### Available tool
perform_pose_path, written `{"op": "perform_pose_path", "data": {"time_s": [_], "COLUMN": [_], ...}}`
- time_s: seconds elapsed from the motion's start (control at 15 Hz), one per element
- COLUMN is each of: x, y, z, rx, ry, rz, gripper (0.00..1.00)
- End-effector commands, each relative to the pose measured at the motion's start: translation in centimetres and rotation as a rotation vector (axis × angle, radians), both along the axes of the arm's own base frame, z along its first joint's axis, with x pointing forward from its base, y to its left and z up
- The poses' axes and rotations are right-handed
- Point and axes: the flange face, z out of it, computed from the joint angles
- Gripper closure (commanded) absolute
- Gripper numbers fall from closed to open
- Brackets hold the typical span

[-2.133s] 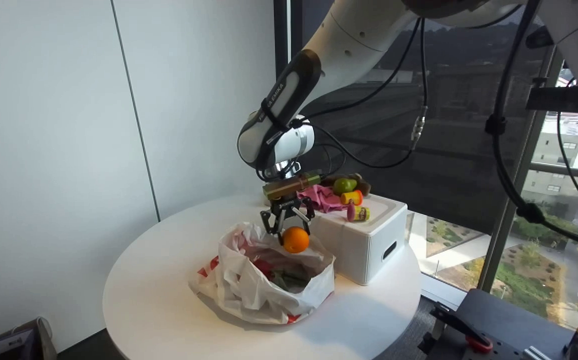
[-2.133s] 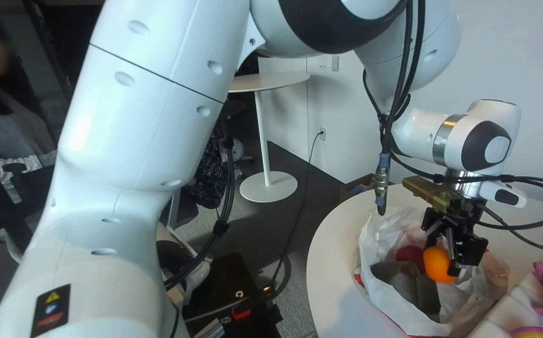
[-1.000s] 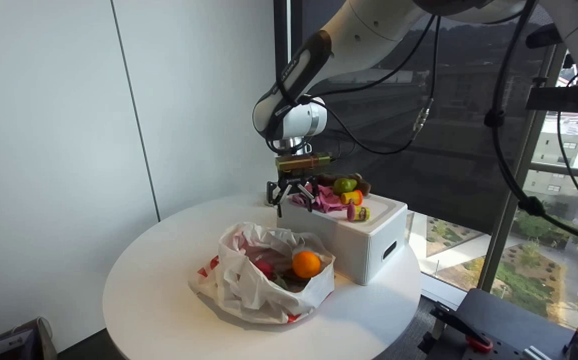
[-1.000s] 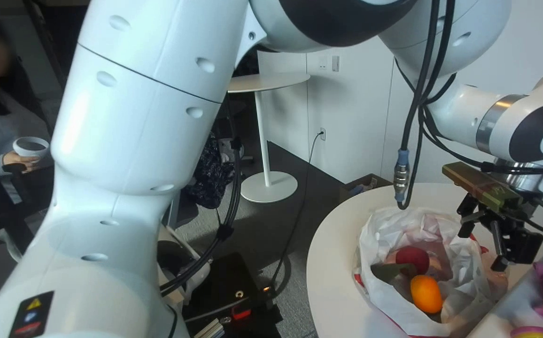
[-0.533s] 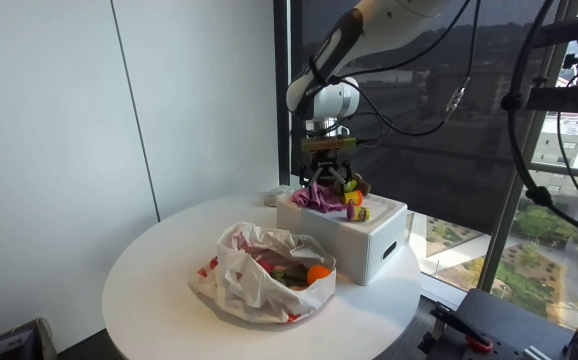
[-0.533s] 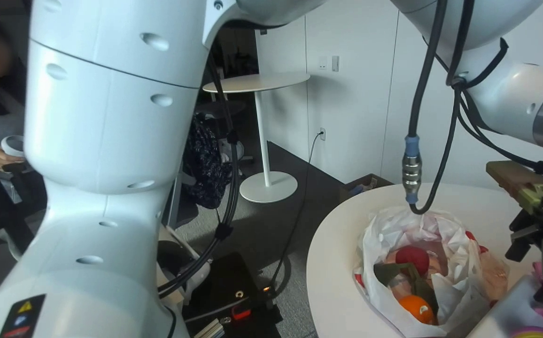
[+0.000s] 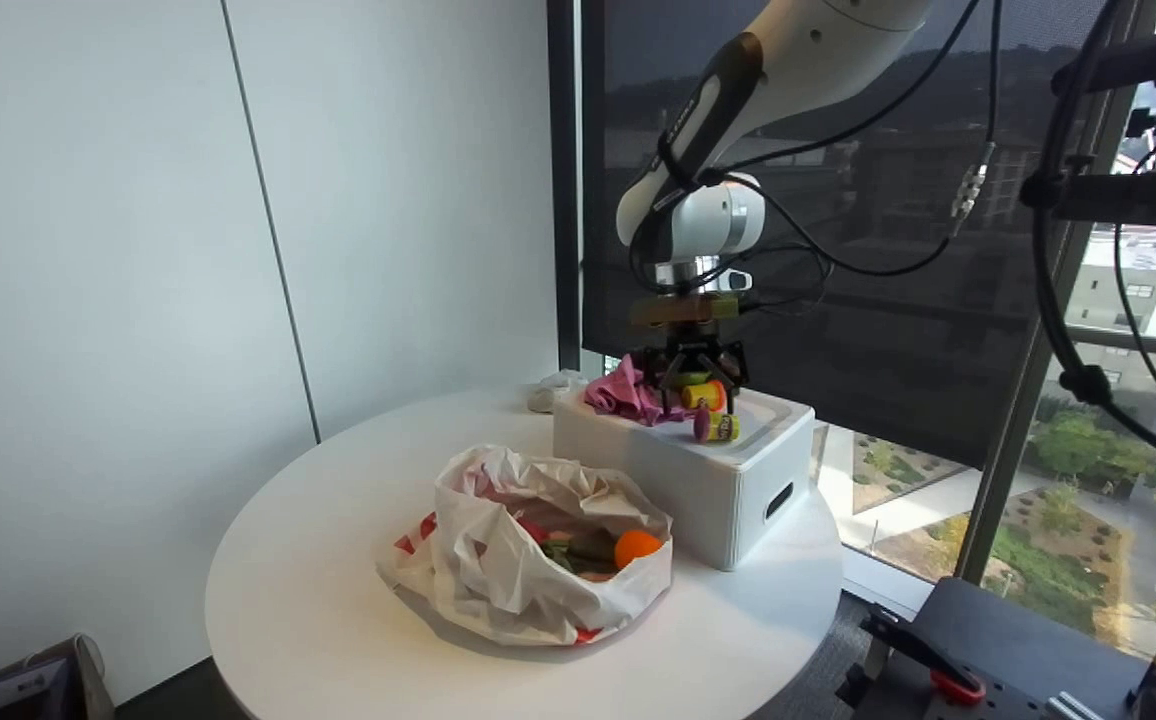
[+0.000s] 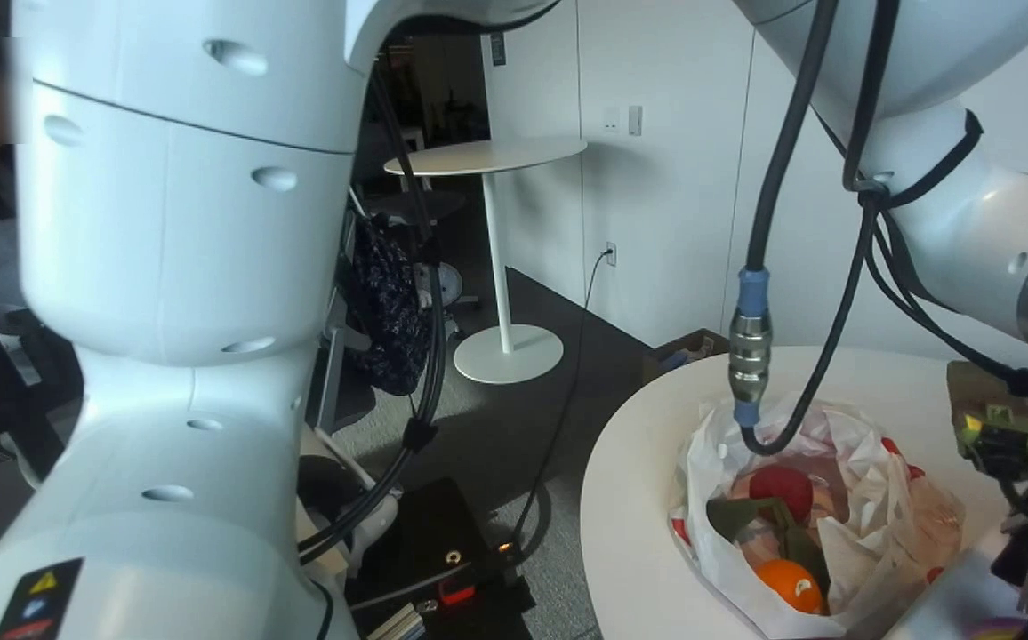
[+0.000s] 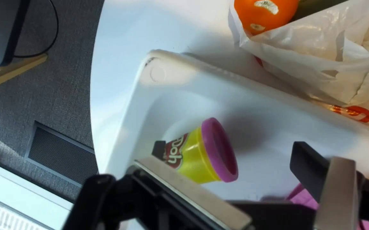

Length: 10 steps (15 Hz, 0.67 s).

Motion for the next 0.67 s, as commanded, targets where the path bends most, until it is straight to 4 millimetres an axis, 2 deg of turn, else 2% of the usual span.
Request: {"op": "perform_pose_path", "data": {"time_s": [0.0,0.2,0.27,0.33,0.6], "x": [-1.6,-2.1,-2.2,-2.3,-2.3], "y": [-2.5,-3.6,-3.5,-3.1,-1.2], "z": [-0.5,-1.8,-1.9,-1.9,-0.9], "rx": [-0.038,-0.05,-0.04,-0.023,0.006], "ry": [-0.046,-0.033,-0.03,-0.023,-0.024], "rz": [-0.117,-0.152,-0.159,-0.161,-0.144], "gripper": [0.0,0.0,0.25,0.26,0.57]}}
